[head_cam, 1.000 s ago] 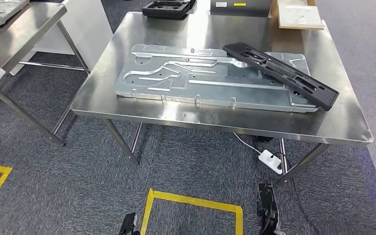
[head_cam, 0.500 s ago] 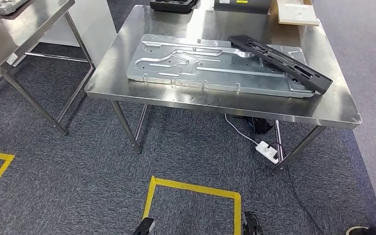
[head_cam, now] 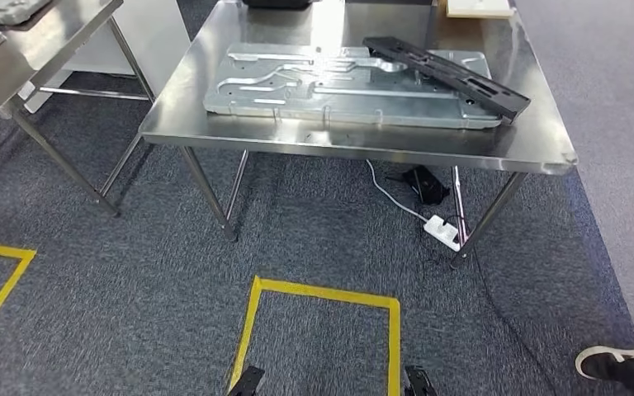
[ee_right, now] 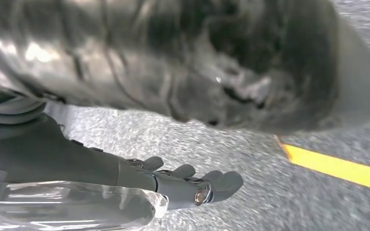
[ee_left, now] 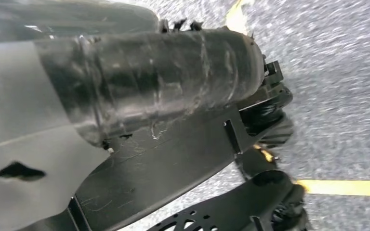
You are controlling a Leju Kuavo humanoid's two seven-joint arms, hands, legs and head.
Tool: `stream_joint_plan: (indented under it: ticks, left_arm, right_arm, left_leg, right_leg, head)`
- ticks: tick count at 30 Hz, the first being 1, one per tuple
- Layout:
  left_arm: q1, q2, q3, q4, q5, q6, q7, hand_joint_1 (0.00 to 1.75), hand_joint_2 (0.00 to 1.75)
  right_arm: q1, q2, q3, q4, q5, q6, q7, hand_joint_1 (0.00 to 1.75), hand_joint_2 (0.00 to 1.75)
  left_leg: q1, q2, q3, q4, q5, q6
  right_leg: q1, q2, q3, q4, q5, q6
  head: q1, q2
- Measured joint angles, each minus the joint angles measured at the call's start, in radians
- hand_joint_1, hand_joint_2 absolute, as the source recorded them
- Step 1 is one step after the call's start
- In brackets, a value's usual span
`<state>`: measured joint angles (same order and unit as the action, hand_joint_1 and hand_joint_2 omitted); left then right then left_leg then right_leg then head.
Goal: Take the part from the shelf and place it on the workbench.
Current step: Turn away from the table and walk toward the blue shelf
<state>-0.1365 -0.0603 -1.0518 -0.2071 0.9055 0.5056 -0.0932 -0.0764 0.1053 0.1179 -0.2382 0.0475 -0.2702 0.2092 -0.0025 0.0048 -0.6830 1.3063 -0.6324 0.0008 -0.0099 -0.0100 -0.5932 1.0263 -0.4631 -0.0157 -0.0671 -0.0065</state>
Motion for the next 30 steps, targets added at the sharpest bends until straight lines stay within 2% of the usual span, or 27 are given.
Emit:
stream_joint_plan:
  ticks: [1, 2, 3, 4, 5, 6, 7, 8, 9, 10, 11, 12, 13, 14, 15, 16, 17, 18, 19, 20, 21, 22, 23, 25, 27, 29, 30]
  left_arm:
    - [0.000, 0.001, -0.001, 0.000, 0.007, 0.000, 0.000, 0.00, 0.00]
    - [0.000, 0.002, -0.001, 0.000, 0.014, -0.001, 0.000, 0.00, 0.00]
    - [0.000, 0.003, -0.001, 0.000, 0.019, -0.002, 0.000, 0.00, 0.00]
    - [0.000, 0.006, -0.001, 0.000, 0.023, -0.003, 0.000, 0.00, 0.00]
    - [0.000, 0.008, -0.001, 0.000, 0.025, -0.005, 0.000, 0.00, 0.00]
    - [0.000, 0.010, -0.001, 0.000, 0.026, -0.006, -0.001, 0.00, 0.00]
    - [0.000, 0.012, -0.001, 0.000, 0.026, -0.007, -0.001, 0.00, 0.00]
    - [0.001, 0.013, -0.001, 0.000, 0.027, -0.008, -0.001, 0.00, 0.00]
    - [0.002, 0.014, -0.001, 0.000, 0.027, -0.008, -0.001, 0.00, 0.00]
    - [0.003, 0.014, -0.001, 0.000, 0.027, -0.009, -0.001, 0.00, 0.00]
    - [0.004, 0.015, -0.001, 0.000, 0.029, -0.010, -0.001, 0.00, 0.00]
    - [0.004, 0.016, -0.001, 0.000, 0.034, -0.013, -0.002, 0.00, 0.00]
    - [0.004, 0.016, -0.001, 0.000, 0.042, -0.018, -0.002, 0.00, 0.00]
    - [0.004, 0.016, -0.001, 0.000, 0.053, -0.027, -0.003, 0.00, 0.00]
    - [0.004, 0.017, -0.001, 0.000, 0.065, -0.036, -0.003, 0.00, 0.00]
    - [0.003, 0.017, -0.001, 0.000, 0.075, -0.043, -0.002, 0.00, 0.00]
    - [0.002, 0.017, -0.001, 0.000, 0.080, -0.046, 0.002, 0.00, 0.00]
    - [0.000, 0.017, -0.001, 0.000, 0.081, -0.045, 0.009, 0.00, 0.00]
    - [-0.003, 0.017, -0.001, 0.000, 0.081, -0.042, 0.018, 0.00, 0.00]
    - [-0.007, 0.017, -0.001, 0.000, 0.079, -0.039, 0.028, 0.00, 0.00]
    - [-0.011, 0.017, -0.001, 0.000, 0.077, -0.037, 0.040, 0.00, 0.00]
    - [-0.014, 0.017, 0.000, 0.000, 0.074, -0.036, 0.053, 0.00, 0.00]
    - [-0.016, 0.018, 0.000, 0.000, 0.071, -0.036, 0.067, 0.00, 0.00]
    - [-0.018, 0.022, 0.000, 0.000, 0.066, -0.034, 0.096, 0.00, 0.00]
    - [-0.022, 0.024, 0.001, 0.000, 0.066, -0.030, 0.120, 0.00, 0.00]
    - [-0.026, 0.025, 0.001, 0.000, 0.066, -0.026, 0.137, 0.00, 0.00]
    - [-0.028, 0.025, 0.001, 0.000, 0.066, -0.025, 0.143, 0.00, 0.00]
  right_arm:
    - [0.000, 0.000, 0.000, 0.002, 0.006, 0.008, -0.001, 0.00, 0.00]
    - [0.000, 0.000, 0.000, 0.004, 0.010, 0.015, -0.002, 0.00, 0.00]
    - [0.000, 0.000, 0.000, 0.006, 0.015, 0.021, -0.003, 0.00, 0.00]
    - [0.000, 0.000, 0.001, 0.007, 0.017, 0.024, -0.004, 0.00, 0.00]
    - [0.000, 0.001, 0.001, 0.008, 0.019, 0.026, -0.005, 0.00, 0.00]
    - [0.000, 0.002, 0.001, 0.009, 0.020, 0.028, -0.006, 0.00, 0.00]
    - [0.000, 0.002, 0.001, 0.010, 0.021, 0.029, -0.006, 0.00, 0.00]
    - [0.000, 0.003, 0.001, 0.012, 0.021, 0.030, -0.006, 0.00, 0.00]
    - [0.000, 0.003, 0.001, 0.013, 0.021, 0.031, -0.006, 0.00, 0.00]
    - [0.001, 0.003, 0.001, 0.015, 0.022, 0.031, -0.006, 0.00, 0.00]
    - [0.002, 0.003, 0.001, 0.017, 0.022, 0.032, -0.006, 0.00, 0.00]
    - [0.002, 0.002, 0.001, 0.018, 0.026, 0.034, -0.007, 0.00, 0.00]
    - [0.002, 0.002, 0.002, 0.019, 0.032, 0.039, -0.010, 0.00, 0.00]
    - [0.002, 0.002, 0.004, 0.019, 0.041, 0.047, -0.014, 0.00, 0.00]
    - [0.002, 0.002, 0.007, 0.020, 0.053, 0.057, -0.019, 0.00, 0.00]
    - [0.001, 0.001, 0.010, 0.020, 0.065, 0.069, -0.022, 0.00, 0.00]
    - [0.001, 0.000, 0.016, 0.020, 0.077, 0.081, -0.023, 0.00, 0.00]
    - [0.001, -0.001, 0.024, 0.020, 0.090, 0.091, -0.022, 0.00, 0.00]
    - [0.001, -0.003, 0.033, 0.021, 0.104, 0.099, -0.020, 0.00, 0.00]
    - [0.001, -0.005, 0.043, 0.021, 0.117, 0.104, -0.019, 0.00, 0.00]
    - [0.000, -0.007, 0.055, 0.021, 0.130, 0.106, -0.018, 0.00, 0.00]
    - [0.000, -0.008, 0.068, 0.022, 0.143, 0.105, -0.019, 0.00, 0.00]
    - [0.000, -0.010, 0.080, 0.022, 0.153, 0.102, -0.021, 0.00, 0.00]
    - [0.000, -0.013, 0.105, 0.023, 0.170, 0.086, -0.032, 0.00, 0.00]
    - [0.000, -0.018, 0.124, 0.025, 0.167, 0.052, -0.054, 0.00, 0.00]
    - [-0.002, -0.023, 0.134, 0.025, 0.132, 0.008, -0.080, 0.00, 0.00]
    - [-0.002, -0.027, 0.135, 0.025, 0.111, -0.008, -0.091, 0.00, 0.00]
  left_leg:
    - [0.000, 0.000, 0.020, 0.012, 0.025, 0.002]
    - [-0.001, 0.000, 0.055, -0.009, 0.060, 0.006]
    - [-0.002, 0.000, 0.106, -0.062, 0.087, 0.011]
    - [-0.005, -0.001, 0.170, -0.146, 0.088, 0.016]
    - [-0.008, -0.001, 0.230, -0.236, 0.073, 0.021]
    - [-0.012, -0.002, 0.273, -0.305, 0.054, 0.024]
    - [-0.016, -0.002, 0.296, -0.351, 0.039, 0.028]
    - [-0.018, -0.002, 0.296, -0.367, 0.044, 0.032]
    - [-0.016, 0.000, 0.287, -0.367, 0.057, 0.037]
    - [-0.014, 0.001, 0.275, -0.370, 0.072, 0.043]
    - [-0.012, 0.004, 0.261, -0.372, 0.088, 0.050]
    - [-0.010, 0.006, 0.244, -0.370, 0.101, 0.056]
    - [-0.012, 0.005, 0.225, -0.364, 0.113, 0.061]
    - [-0.013, 0.004, 0.205, -0.357, 0.123, 0.063]
    - [-0.014, 0.002, 0.184, -0.349, 0.133, 0.063]
    - [-0.014, 0.000, 0.162, -0.340, 0.142, 0.062]
    - [-0.014, -0.005, 0.138, -0.330, 0.151, 0.060]
    - [-0.014, -0.011, 0.114, -0.318, 0.160, 0.056]
    - [-0.015, -0.017, 0.093, -0.305, 0.167, 0.052]
    - [-0.016, -0.025, 0.076, -0.291, 0.172, 0.048]
    - [-0.017, -0.032, 0.063, -0.278, 0.177, 0.043]
    - [-0.018, -0.040, 0.055, -0.270, 0.183, 0.038]
    - [-0.017, -0.047, 0.049, -0.266, 0.189, 0.033]
    - [-0.013, -0.058, 0.038, -0.261, 0.194, 0.023]
    - [-0.007, -0.043, 0.015, -0.205, 0.141, 0.011]
    - [-0.001, -0.018, -0.017, -0.091, 0.059, -0.003]
    - [0.002, -0.012, -0.026, -0.041, 0.037, -0.008]
  right_leg:
    - [0.001, -0.001, -0.020, 0.003, 0.012, 0.000]
    - [0.001, -0.002, -0.038, 0.006, 0.024, 0.001]
    - [0.001, -0.002, -0.053, 0.009, 0.036, 0.002]
    - [0.001, -0.002, -0.064, 0.010, 0.047, 0.005]
    - [0.001, -0.001, -0.070, 0.011, 0.057, 0.009]
    - [0.001, -0.002, -0.074, 0.008, 0.069, 0.014]
    - [0.000, -0.003, -0.075, 0.003, 0.082, 0.020]
    - [-0.001, -0.004, -0.076, -0.004, 0.096, 0.027]
    - [-0.002, -0.003, -0.079, -0.008, 0.099, 0.032]
    - [-0.002, -0.001, -0.084, 0.001, 0.080, 0.037]
    - [-0.002, 0.002, -0.093, 0.026, 0.040, 0.040]
    - [-0.003, 0.005, -0.104, 0.072, -0.018, 0.043]
    - [-0.002, 0.006, -0.115, 0.134, -0.076, 0.046]
    - [-0.002, 0.007, -0.125, 0.200, -0.112, 0.049]
    - [-0.002, 0.008, -0.130, 0.260, -0.117, 0.051]
    - [-0.003, 0.008, -0.129, 0.300, -0.092, 0.053]
    - [-0.003, 0.009, -0.114, 0.312, -0.048, 0.054]
    - [-0.005, 0.015, -0.083, 0.289, -0.009, 0.053]
    - [-0.008, 0.031, -0.032, 0.232, -0.002, 0.052]
    - [-0.009, 0.048, 0.028, 0.152, -0.021, 0.049]
    - [-0.010, 0.061, 0.077, 0.077, -0.057, 0.046]
    - [-0.008, 0.068, 0.109, 0.023, -0.089, 0.041]
    - [-0.006, 0.064, 0.121, -0.004, -0.105, 0.035]
    - [-0.007, 0.041, 0.114, -0.011, -0.099, 0.018]
    - [-0.009, 0.016, 0.105, -0.014, -0.085, 0.002]
    - [-0.007, -0.007, 0.092, -0.013, -0.075, -0.004]
    - [-0.006, -0.020, 0.085, -0.011, -0.071, -0.003]
  head:
    - [0.000, 0.000]
    - [0.000, 0.000]
    - [0.000, 0.000]
    - [0.000, 0.000]
    - [0.000, 0.000]
    - [0.000, 0.000]
    - [-0.001, 0.000]
    - [-0.001, 0.000]
    - [0.000, 0.000]
    - [0.002, 0.000]
    - [0.005, 0.000]
    - [0.009, 0.000]
    - [0.010, 0.000]
    - [0.011, 0.000]
    - [0.011, 0.000]
    - [0.011, 0.000]
    - [0.011, 0.000]
    - [0.011, 0.000]
    - [0.011, 0.000]
    - [0.010, 0.000]
    - [0.009, 0.000]
    - [0.008, 0.000]
    - [0.007, 0.000]
    - [0.006, 0.000]
    - [0.002, 0.000]
    - [-0.003, 0.000]
    - [-0.003, 0.000]
